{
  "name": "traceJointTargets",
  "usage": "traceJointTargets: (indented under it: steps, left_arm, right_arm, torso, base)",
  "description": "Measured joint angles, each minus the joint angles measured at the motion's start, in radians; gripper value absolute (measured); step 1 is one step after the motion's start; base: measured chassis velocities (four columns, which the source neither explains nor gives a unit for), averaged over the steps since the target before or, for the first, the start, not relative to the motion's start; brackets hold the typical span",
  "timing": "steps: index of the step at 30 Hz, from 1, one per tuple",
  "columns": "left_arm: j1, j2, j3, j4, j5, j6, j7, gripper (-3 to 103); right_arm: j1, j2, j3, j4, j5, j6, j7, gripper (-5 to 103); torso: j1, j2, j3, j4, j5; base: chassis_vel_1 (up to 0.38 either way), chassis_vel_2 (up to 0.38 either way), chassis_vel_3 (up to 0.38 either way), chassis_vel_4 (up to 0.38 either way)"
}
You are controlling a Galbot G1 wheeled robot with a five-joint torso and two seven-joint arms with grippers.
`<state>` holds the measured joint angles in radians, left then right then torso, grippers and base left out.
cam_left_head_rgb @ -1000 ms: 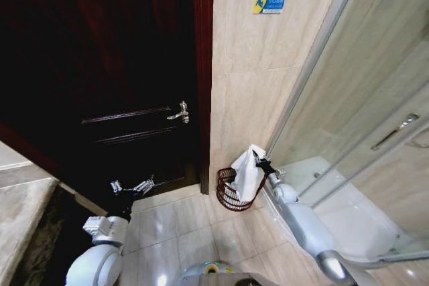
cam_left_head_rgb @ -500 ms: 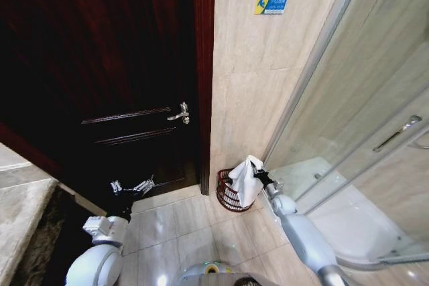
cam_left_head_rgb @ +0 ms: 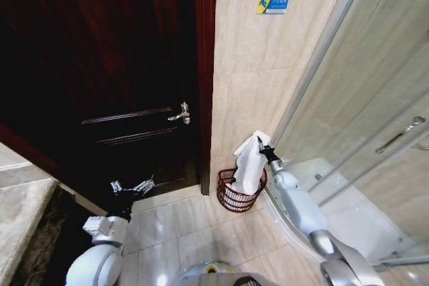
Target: Discard the used towel into the hamper.
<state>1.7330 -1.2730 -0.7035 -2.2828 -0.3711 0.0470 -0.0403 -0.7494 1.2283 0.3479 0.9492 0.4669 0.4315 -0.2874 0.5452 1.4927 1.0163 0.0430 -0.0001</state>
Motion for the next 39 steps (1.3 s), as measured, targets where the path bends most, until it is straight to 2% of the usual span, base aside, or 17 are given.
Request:
traceJointTargets:
  steps: [6, 12, 16, 24, 27, 28, 31, 32, 35, 39]
  left_arm:
    - [0.000, 0.000, 0.000, 0.000, 0.000, 0.000, 0.000, 98]
    - [0.000, 0.000, 0.000, 0.000, 0.000, 0.000, 0.000, 98]
    - [0.000, 0.000, 0.000, 0.000, 0.000, 0.000, 0.000, 98]
    - [0.000, 0.000, 0.000, 0.000, 0.000, 0.000, 0.000, 98]
    - [0.000, 0.000, 0.000, 0.000, 0.000, 0.000, 0.000, 98]
    - [0.000, 0.000, 0.000, 0.000, 0.000, 0.000, 0.000, 98]
    - [0.000, 0.000, 0.000, 0.000, 0.000, 0.000, 0.000, 98]
    - [0.000, 0.000, 0.000, 0.000, 0.000, 0.000, 0.000, 98]
    - [0.000, 0.000, 0.000, 0.000, 0.000, 0.000, 0.000, 98]
    - [0.000, 0.000, 0.000, 0.000, 0.000, 0.000, 0.000, 98]
  right_arm:
    - [-0.094, 0.059, 0.009, -0.039, -0.039, 0.017, -0.021, 9]
    - [-0.103, 0.092, 0.030, -0.102, -0.031, 0.013, -0.034, 9]
    - [-0.092, 0.100, 0.030, -0.141, 0.023, -0.081, -0.050, 9]
    - [-0.020, 0.102, 0.040, -0.228, 0.040, -0.161, -0.065, 9]
    - [0.021, 0.107, 0.083, -0.284, -0.010, -0.233, -0.076, 9]
    - [0.021, 0.107, 0.083, -0.284, -0.010, -0.233, -0.076, 9]
    - [0.057, 0.113, 0.152, -0.347, -0.121, -0.323, -0.123, 9]
    - [0.057, 0.113, 0.152, -0.347, -0.121, -0.323, -0.123, 9]
    - [0.096, 0.113, 0.184, -0.389, -0.176, -0.427, -0.154, 9]
    - [0.123, 0.116, 0.190, -0.410, -0.201, -0.485, -0.157, 9]
  torso:
    - [0.000, 0.000, 0.000, -0.0003, 0.0002]
    - [0.000, 0.000, 0.000, -0.0002, 0.0000]
    - [0.000, 0.000, 0.000, -0.0002, 0.0000]
    - [0.000, 0.000, 0.000, -0.0002, 0.0002]
    - [0.000, 0.000, 0.000, -0.0001, 0.0001]
    - [0.000, 0.000, 0.000, -0.0001, 0.0001]
    - [0.000, 0.000, 0.000, -0.0002, 0.0002]
    - [0.000, 0.000, 0.000, -0.0002, 0.0002]
    - [0.000, 0.000, 0.000, -0.0003, 0.0001]
    - [0.000, 0.000, 0.000, -0.0002, 0.0001]
  base:
    - [0.000, 0.000, 0.000, 0.000]
    - [0.000, 0.000, 0.000, 0.000]
    - [0.000, 0.000, 0.000, 0.000]
    - [0.000, 0.000, 0.000, 0.000]
    - [0.000, 0.000, 0.000, 0.000]
    - [0.000, 0.000, 0.000, 0.000]
    - [0.000, 0.000, 0.000, 0.000]
    - [0.000, 0.000, 0.000, 0.000]
    - [0.000, 0.000, 0.000, 0.000]
    - [0.000, 0.000, 0.000, 0.000]
